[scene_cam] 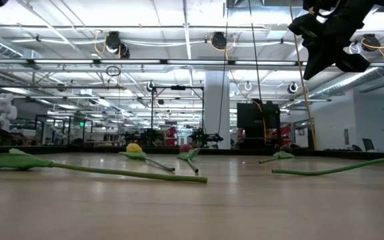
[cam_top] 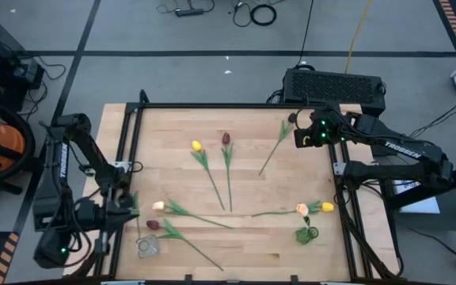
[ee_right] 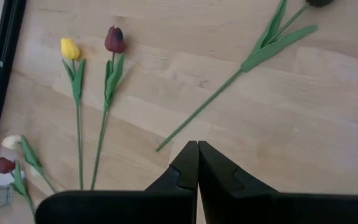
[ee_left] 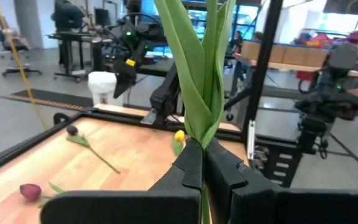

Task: Sort flowers into vase by color
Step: Put the left black tulip into the transparent vase

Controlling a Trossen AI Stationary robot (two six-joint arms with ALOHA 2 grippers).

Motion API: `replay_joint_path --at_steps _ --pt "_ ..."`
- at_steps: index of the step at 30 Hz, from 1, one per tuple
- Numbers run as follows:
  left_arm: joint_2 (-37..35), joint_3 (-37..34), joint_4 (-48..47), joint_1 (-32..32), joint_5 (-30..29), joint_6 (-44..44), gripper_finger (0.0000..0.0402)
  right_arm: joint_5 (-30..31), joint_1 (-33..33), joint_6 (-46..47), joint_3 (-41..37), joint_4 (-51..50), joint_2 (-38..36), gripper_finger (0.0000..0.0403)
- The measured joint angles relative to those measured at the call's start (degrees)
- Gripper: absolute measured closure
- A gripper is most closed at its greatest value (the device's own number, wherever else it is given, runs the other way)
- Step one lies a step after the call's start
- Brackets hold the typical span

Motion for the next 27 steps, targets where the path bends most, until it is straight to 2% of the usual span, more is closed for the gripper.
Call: replay_joint_path --at_steps 9,15,19,27 --pt "0.2 -2.5 -0.8 -1.8 -0.1 -0.5 0.04 0.0 0.0 1.0 0.0 0.0 0.0 0.0403" --pt "0.1 -4.6 -1.7 -2.4 -1.5 -4.4 0.0401 0.0 0.0 1.7 0.0 0.0 0.0 0.0403" --pt "-1.8 -4.6 -6.4 -3.3 -3.3 -5.2 0.0401 0.0 0.0 1.7 0.0 0.0 0.0 0.0403" --pt "-13.1 -4.6 -22.8 -3.2 -3.7 -12.3 0.0401 0.0 0.0 2.5 0.0 2.3 0.0 0.0403"
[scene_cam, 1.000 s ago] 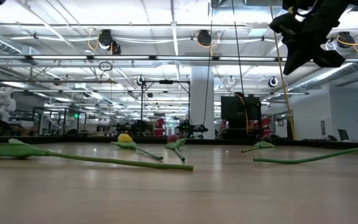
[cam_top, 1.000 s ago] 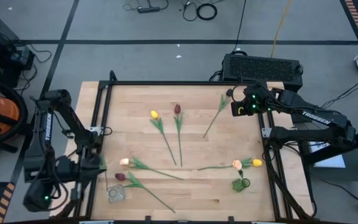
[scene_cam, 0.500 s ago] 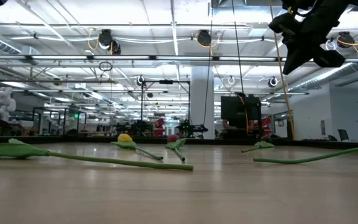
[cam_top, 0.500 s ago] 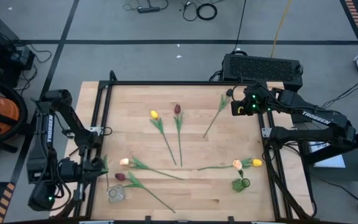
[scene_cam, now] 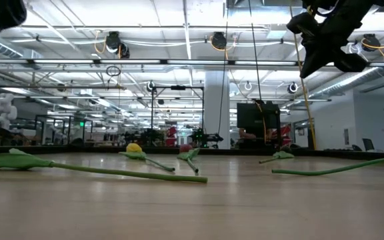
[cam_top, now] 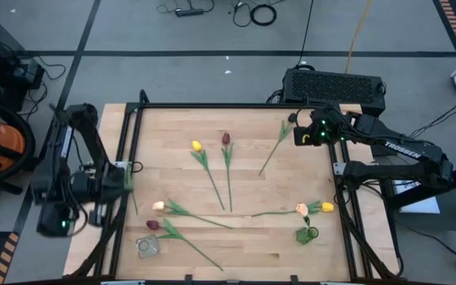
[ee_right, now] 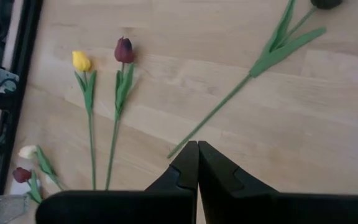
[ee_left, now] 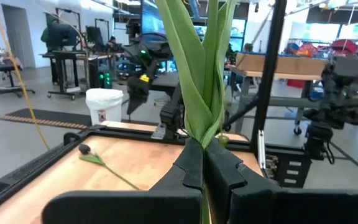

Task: Sort flowers into vase by color
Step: Put the left black tulip into the transparent vase

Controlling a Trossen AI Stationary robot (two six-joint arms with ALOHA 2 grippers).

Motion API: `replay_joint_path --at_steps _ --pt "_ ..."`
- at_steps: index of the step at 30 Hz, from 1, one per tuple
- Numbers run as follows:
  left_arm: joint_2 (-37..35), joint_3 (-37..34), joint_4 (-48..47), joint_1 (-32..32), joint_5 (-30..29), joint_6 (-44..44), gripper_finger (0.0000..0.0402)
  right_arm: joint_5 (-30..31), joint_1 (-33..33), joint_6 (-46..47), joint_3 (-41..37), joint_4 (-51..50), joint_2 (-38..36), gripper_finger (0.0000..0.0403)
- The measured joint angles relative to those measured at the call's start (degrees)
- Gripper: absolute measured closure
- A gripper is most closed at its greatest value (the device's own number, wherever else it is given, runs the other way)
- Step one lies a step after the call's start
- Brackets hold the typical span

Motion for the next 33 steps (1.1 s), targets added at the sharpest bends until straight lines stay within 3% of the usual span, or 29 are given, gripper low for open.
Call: replay_joint_path --at_steps 9,14,18,23,33 --pt "-8.6 0.0 -6.1 0.0 0.0 0.1 0.0402 0.0 0.0 -1.6 0.0 1.9 0.0 0.0403" --pt "-7.3 -0.1 -3.6 0.0 0.0 0.4 0.0402 0.0 0.0 -2.3 0.0 3.4 0.0 0.0403" --pt "-4.1 -2.0 3.1 0.0 0.0 6.0 0.0402 0.0 0.0 -3.0 0.0 4.2 0.0 0.0403" --pt "-4.8 -2.6 -2.3 -0.6 0.1 3.1 0.0402 0.0 0.0 -3.3 0.0 4.2 0.0 0.0403" --pt "-14.3 -2.6 -3.0 -15.6 4.8 14.0 0.0401 0.0 0.0 -3.3 0.0 4.5 0.0 0.0403"
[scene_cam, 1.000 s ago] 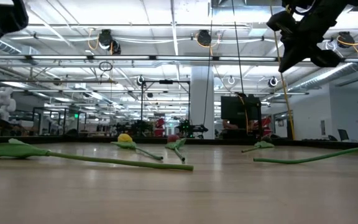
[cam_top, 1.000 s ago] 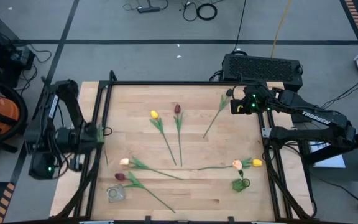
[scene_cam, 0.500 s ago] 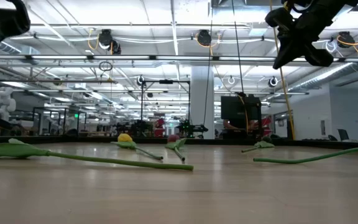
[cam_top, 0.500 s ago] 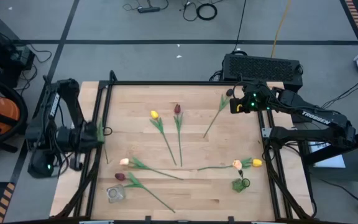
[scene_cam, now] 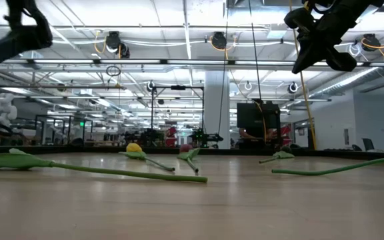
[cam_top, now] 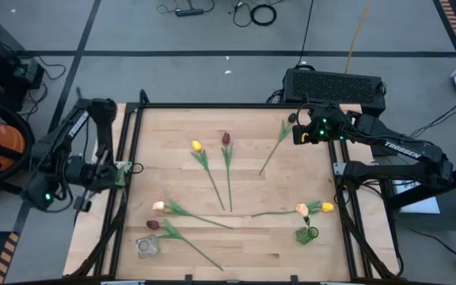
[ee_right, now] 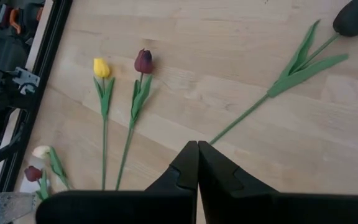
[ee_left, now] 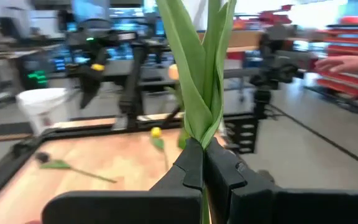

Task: Sort flowers into vase by color
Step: Put the left black tulip into the transparent vase

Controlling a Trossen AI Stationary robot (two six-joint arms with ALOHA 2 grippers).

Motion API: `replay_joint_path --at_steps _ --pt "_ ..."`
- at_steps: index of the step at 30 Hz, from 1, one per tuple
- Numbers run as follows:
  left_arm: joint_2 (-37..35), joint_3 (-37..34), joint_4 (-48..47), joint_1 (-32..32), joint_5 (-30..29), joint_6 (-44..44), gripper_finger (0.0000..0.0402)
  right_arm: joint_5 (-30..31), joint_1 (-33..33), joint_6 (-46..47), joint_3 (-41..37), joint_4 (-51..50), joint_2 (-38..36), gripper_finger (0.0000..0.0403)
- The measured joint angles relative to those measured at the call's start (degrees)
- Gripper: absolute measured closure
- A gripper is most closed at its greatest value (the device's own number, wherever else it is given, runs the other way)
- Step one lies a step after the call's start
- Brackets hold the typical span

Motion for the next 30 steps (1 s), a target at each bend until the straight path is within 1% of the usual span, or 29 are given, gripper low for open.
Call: replay_joint_path --at_steps 5,8,10,15,20,23,27,30 --pt "-6.4 0.0 0.0 -6.3 -0.8 5.1 0.0401 0.0 0.0 0.0 0.0 0.0 0.0 0.0403" --pt "-8.8 0.0 -0.1 -7.5 -4.3 6.1 0.0401 0.0 0.0 0.0 0.0 0.0 0.0 0.0403" --pt "-9.5 0.1 0.1 -7.6 -4.6 7.2 0.0401 0.0 0.0 0.0 0.0 0.0 0.0 0.0403" --pt "-7.7 0.1 2.2 -7.6 -4.8 7.3 0.0401 0.0 0.0 0.0 0.0 0.0 0.0 0.0403" --pt "-1.2 -2.1 8.2 -7.6 -4.8 7.3 0.0401 0.0 0.0 0.0 0.0 0.0 0.0 0.0403" --pt "2.8 -4.3 12.6 -4.9 -4.8 7.0 0.0401 0.0 0.0 0.0 0.0 0.0 0.0 0.0403" --pt "6.1 -4.8 16.1 4.4 -4.6 3.9 0.0401 0.0 0.0 0.0 0.0 0.0 0.0 0.0403" --pt "8.1 -4.8 18.4 11.7 -4.7 4.2 0.0401 0.0 0.0 0.0 0.0 0.0 0.0 0.0403"
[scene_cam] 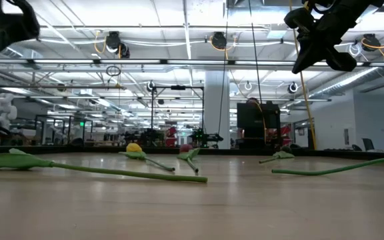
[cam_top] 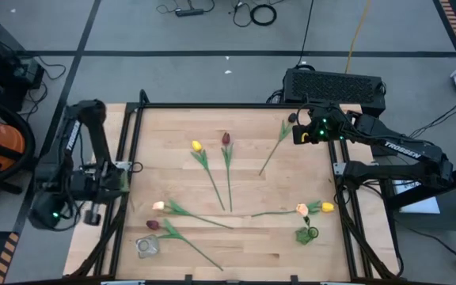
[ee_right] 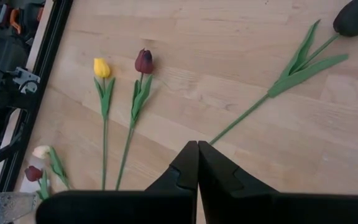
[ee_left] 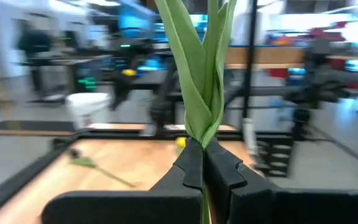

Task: Sort flowers into vase by color
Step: Put the left black tulip into the transparent vase

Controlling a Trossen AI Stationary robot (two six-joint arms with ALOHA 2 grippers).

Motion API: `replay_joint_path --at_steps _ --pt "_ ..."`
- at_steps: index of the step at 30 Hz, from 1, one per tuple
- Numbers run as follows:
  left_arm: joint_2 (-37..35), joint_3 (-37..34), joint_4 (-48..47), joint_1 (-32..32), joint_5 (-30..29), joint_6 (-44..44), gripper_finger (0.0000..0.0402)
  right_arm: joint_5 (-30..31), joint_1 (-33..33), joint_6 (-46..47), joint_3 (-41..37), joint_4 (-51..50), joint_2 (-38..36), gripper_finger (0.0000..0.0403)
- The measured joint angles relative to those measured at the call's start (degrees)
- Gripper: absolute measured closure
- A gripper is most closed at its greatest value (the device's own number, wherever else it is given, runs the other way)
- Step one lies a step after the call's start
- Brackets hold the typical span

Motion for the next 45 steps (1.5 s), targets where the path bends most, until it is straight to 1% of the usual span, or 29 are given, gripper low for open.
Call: replay_joint_path --at_steps 3,6,8,10,12,13,16,18,20,23,25,27,29,33,35,37,38,39,40,42,45 --pt "1.3 0.0 1.6 5.5 0.0 -0.1 0.0401 0.0 0.0 0.0 0.0 0.0 0.0 0.0403" --pt "2.6 0.0 5.6 10.9 -0.1 0.1 0.0401 0.0 0.0 0.0 0.0 0.0 0.0 0.0403" --pt "3.2 0.0 7.5 14.6 0.6 3.0 0.0401 0.0 0.0 0.0 0.0 0.0 0.0 0.0403" --pt "3.2 0.5 9.0 18.4 4.6 8.6 0.0401 0.0 0.0 0.0 0.0 0.0 0.0 0.0403" --pt "3.2 1.3 12.4 22.5 10.5 17.1 0.0401 0.0 0.0 0.0 0.0 0.0 0.0 0.0403" --pt "3.0 1.8 15.0 24.5 13.6 23.2 0.0401 0.0 0.0 0.0 0.0 0.0 0.0 0.0403" --pt "2.2 4.0 27.4 30.7 24.1 45.4 0.0401 0.0 0.0 0.0 0.0 0.0 0.0 0.0403" --pt "1.8 6.1 35.7 34.3 31.4 58.0 0.0401 0.0 0.0 0.0 0.0 0.0 0.0 0.0403" --pt "1.6 8.8 41.3 37.6 36.9 66.1 0.0401 0.0 0.0 0.0 0.0 0.0 0.0 0.0403" --pt "1.6 13.8 44.1 43.0 44.5 73.2 0.0401 0.0 0.0 0.0 0.0 0.0 0.0 0.0403" --pt "1.8 16.5 44.2 47.4 51.5 75.4 0.0401 0.0 0.0 0.0 0.0 0.0 0.0 0.0403" --pt "2.4 18.5 43.6 52.7 60.6 76.4 0.0401 0.0 0.0 0.0 0.0 0.0 0.0 0.0403" --pt "3.1 19.7 42.0 58.8 72.2 75.4 0.0401 0.0 0.0 0.0 0.0 0.0 0.0 0.0403" --pt "6.2 19.8 39.3 72.0 99.3 70.9 0.0401 0.0 0.0 0.0 0.0 0.0 0.0 0.0403" --pt "7.6 18.6 39.0 76.5 110.9 68.8 0.0401 0.0 0.0 0.0 0.0 0.0 0.0 0.0403" --pt "8.0 17.2 40.2 79.2 120.3 66.5 0.0401 0.0 0.0 0.0 0.0 0.0 0.0 0.0403" --pt "7.9 16.6 40.7 79.9 123.6 65.9 0.0401 0.0 0.0 0.0 0.0 0.0 0.0 0.0403" --pt "7.5 15.9 40.4 80.0 125.5 65.8 0.0401 0.0 0.0 0.0 0.0 0.0 0.0 0.0403" --pt "6.7 14.9 40.0 79.7 126.1 65.8 0.0401 0.0 0.0 0.0 0.0 0.0 0.0 0.0403" --pt "4.5 12.5 40.0 78.3 125.1 65.7 0.0401 0.0 0.0 0.0 0.0 0.0 0.0 0.0403" --pt "-1.2 8.2 41.4 75.3 120.0 63.2 0.0401 0.0 0.0 0.0 0.0 0.0 0.0 0.0403"
